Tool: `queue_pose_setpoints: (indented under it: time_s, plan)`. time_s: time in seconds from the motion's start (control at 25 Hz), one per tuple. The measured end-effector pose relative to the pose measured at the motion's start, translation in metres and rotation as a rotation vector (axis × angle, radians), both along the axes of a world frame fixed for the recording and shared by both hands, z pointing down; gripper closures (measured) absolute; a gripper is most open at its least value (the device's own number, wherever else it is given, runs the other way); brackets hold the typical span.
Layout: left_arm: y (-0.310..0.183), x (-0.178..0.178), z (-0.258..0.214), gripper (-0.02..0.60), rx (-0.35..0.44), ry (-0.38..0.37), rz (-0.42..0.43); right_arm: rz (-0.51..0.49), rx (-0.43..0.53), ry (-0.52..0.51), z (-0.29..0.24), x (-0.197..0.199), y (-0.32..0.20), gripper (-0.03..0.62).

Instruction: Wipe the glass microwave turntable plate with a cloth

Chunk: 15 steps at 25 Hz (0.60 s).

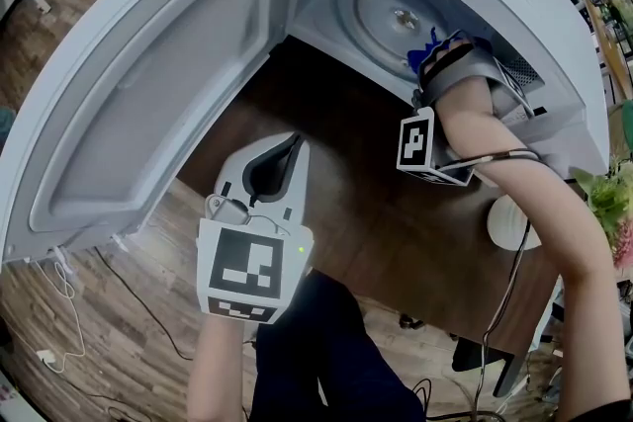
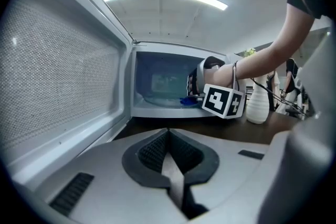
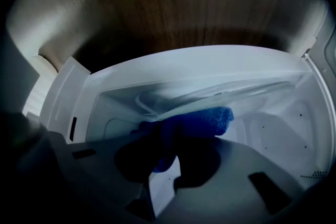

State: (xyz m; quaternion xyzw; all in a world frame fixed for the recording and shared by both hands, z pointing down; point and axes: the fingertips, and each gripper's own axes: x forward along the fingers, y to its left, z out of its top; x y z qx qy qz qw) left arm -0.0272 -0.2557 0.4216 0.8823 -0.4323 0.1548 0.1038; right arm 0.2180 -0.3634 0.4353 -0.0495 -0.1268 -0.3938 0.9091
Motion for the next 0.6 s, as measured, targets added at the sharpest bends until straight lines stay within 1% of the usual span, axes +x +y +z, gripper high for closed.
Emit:
queue_pose_setpoints:
  time_s: [0.16, 0.28, 0.36, 0.48, 0.6]
  plan:
    - [0.003, 0.0, -0.001, 0.574, 0.001, -0.003, 0.0, 0.002, 0.003, -0.026, -0.001, -0.002, 0.0, 0.546]
    - [0.004, 0.0, -0.003, 0.574, 0.004, -0.004, 0.0, 0.025, 0.016, -0.086, 0.0, -0.003, -0.001, 0.545]
    - [0.005, 0.0, -0.006, 0.574, 0.009, -0.001, -0.003, 0.019, 0.058, -0.17, -0.003, -0.011, -0.006, 0.545]
    - [0.008, 0.0, -0.01, 0.574, 0.014, 0.0, -0.001, -0.044, 0.137, -0.336, -0.01, -0.038, -0.014, 0.543]
    - [0.012, 0.0, -0.013, 0.574, 0.019, -0.003, 0.004, -0.094, 0.18, -0.482, -0.014, -0.065, -0.016, 0.543]
